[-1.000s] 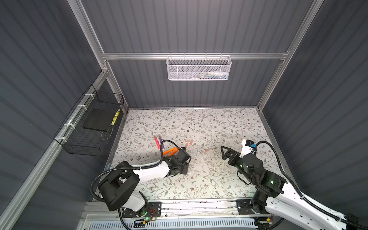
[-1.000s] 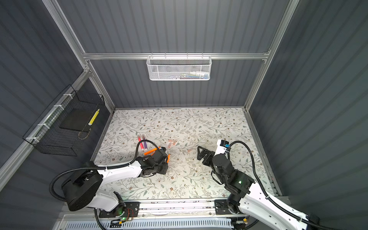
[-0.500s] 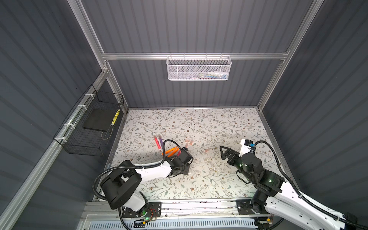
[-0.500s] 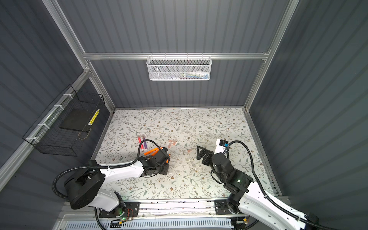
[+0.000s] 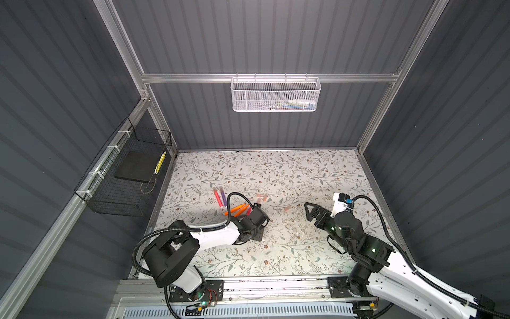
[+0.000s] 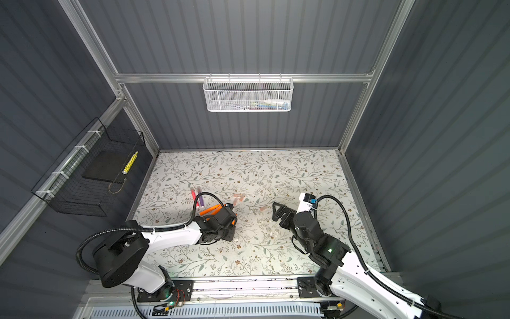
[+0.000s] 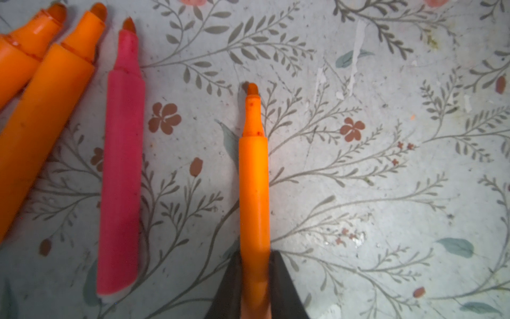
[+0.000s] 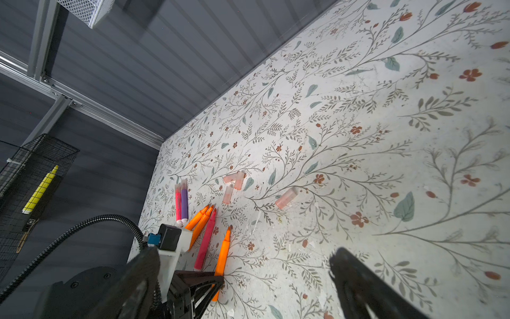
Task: Insert the pens into the pen caps
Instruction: 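Lower the left gripper and close it on the orange marker, then lift the orange marker toward the right gripper while the right gripper approaches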
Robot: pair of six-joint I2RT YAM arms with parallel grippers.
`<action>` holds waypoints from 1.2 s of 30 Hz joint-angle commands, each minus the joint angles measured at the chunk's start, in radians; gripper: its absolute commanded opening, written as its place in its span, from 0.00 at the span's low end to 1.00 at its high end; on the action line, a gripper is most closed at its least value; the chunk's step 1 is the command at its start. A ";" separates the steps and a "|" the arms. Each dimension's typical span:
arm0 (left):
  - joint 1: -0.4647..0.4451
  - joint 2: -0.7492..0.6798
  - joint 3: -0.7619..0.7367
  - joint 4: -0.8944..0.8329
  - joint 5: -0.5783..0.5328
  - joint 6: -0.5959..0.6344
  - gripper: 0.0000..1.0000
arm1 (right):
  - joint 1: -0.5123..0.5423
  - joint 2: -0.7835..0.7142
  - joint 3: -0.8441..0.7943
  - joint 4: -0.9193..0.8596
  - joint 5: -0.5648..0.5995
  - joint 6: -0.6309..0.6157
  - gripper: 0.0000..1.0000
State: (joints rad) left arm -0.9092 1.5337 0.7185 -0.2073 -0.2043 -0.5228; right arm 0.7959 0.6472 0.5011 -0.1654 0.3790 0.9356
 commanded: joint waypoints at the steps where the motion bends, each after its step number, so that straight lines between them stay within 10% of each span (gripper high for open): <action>1: -0.002 -0.011 0.005 0.020 0.020 0.022 0.10 | -0.009 0.000 -0.024 0.030 -0.013 0.019 0.99; 12: -0.002 -0.156 0.063 0.147 0.153 0.100 0.03 | -0.013 0.184 -0.094 0.306 -0.162 0.101 0.98; 20: -0.009 -0.205 0.044 0.205 0.268 0.139 0.04 | -0.013 0.465 -0.048 0.578 -0.367 0.126 0.74; 36: -0.020 -0.219 -0.005 0.258 0.333 0.156 0.03 | -0.014 0.655 -0.003 0.714 -0.406 0.172 0.64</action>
State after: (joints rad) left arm -0.9226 1.3312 0.7292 0.0231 0.0982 -0.3912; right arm 0.7853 1.2922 0.4732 0.5198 -0.0204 1.0996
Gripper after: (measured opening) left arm 0.179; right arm 0.643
